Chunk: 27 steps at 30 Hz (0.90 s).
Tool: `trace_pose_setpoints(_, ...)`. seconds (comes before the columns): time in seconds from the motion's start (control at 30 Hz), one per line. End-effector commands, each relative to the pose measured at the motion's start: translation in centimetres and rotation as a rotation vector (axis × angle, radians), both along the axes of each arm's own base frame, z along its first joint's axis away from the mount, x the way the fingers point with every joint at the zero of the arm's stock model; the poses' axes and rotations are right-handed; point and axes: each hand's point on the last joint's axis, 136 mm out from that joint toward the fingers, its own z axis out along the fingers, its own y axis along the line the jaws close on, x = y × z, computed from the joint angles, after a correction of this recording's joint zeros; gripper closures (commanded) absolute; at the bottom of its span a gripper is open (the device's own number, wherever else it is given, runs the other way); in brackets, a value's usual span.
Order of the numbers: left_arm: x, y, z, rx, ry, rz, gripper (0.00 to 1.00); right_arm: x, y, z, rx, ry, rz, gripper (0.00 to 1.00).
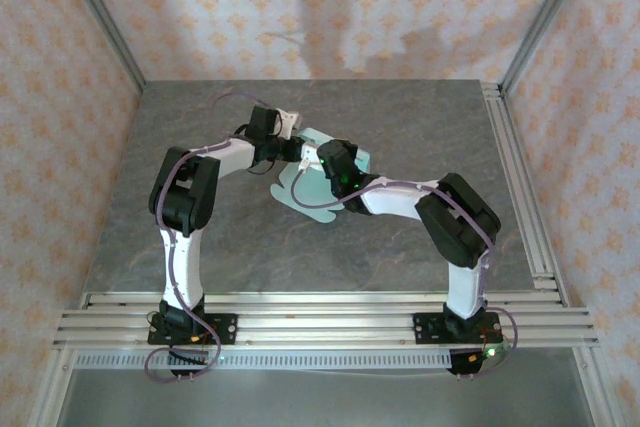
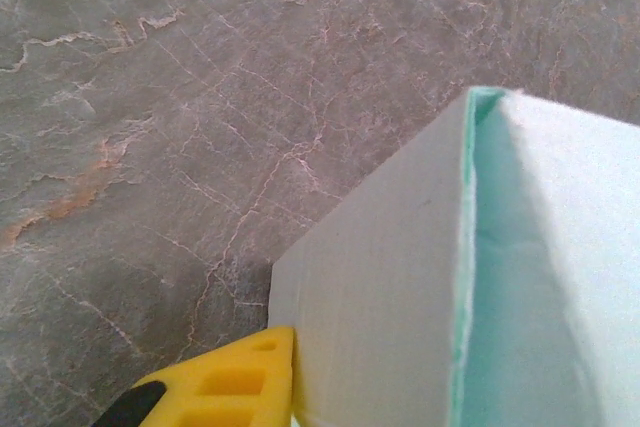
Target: Fold the paper box
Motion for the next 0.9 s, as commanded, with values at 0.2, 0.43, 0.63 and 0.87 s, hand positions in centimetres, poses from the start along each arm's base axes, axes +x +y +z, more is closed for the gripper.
trace_pose_setpoints(0.2,0.2,1.3,0.5,0.068,-0.011,0.046,0.84,-2.8,1.6,1.2,0.248,0.113,0.000,0.65)
trace_pose_setpoints(0.43,0.2,1.7,0.7,0.097,-0.031,0.051,0.84,-6.4,2.8,3.4,0.523,0.244,0.016,0.32)
trace_pose_setpoints(0.63,-0.2,2.1,1.1,0.127,-0.042,0.059,0.84,-9.0,3.3,7.3,0.832,0.294,0.066,0.25)
trace_pose_setpoints(0.87,-1.1,2.0,2.6,0.176,-0.094,0.055,0.86,-8.5,1.2,11.9,1.169,0.300,0.012,0.24)
